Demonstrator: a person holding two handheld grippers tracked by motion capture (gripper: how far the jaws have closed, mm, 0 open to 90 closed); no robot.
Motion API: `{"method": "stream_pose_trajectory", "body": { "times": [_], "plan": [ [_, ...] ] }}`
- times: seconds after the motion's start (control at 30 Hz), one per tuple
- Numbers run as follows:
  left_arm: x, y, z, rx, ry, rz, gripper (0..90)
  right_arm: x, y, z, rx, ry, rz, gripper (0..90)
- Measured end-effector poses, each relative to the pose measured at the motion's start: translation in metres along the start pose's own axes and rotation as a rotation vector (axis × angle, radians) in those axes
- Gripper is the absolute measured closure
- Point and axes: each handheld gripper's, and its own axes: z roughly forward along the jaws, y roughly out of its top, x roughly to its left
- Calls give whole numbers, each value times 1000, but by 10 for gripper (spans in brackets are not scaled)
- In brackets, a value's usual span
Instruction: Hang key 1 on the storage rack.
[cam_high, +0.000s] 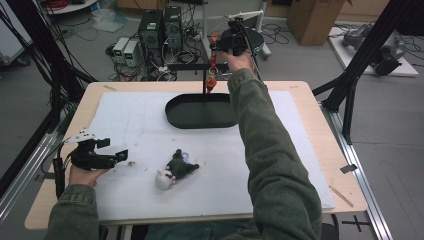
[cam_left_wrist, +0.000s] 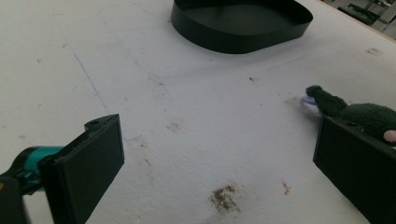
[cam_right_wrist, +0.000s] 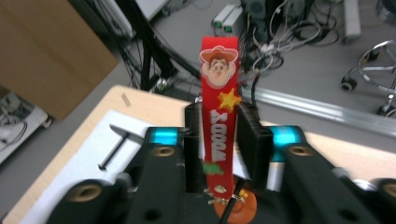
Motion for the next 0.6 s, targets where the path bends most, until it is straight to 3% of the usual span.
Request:
{"method": "stream_pose_trajectory", "body": {
  "times": [0.1, 0.13, 0.2, 0.27, 0.3, 0.6],
  "plan": [
    [-1, 0, 0, -2, 2, 6, 23, 2, -5, -1, 16, -23, -77, 213],
    [-1, 0, 1, -4, 4, 11, 23, 3, -6, -3, 17, -21, -91, 194],
    [-2, 0, 0, -3, 5, 19, 23, 1, -9, -5, 18, 38, -90, 112],
    [-2, 0, 1, -2, 4, 14, 23, 1, -13, -9, 11, 61, -104, 92],
    [-2, 0, 1, 3, 5, 18, 23, 2, -15, -9, 12, 65, -113, 17],
    [-3, 0, 1, 6, 7, 17, 23, 12, -29, -27, 28, 93, -179, 6]
  ]
}}
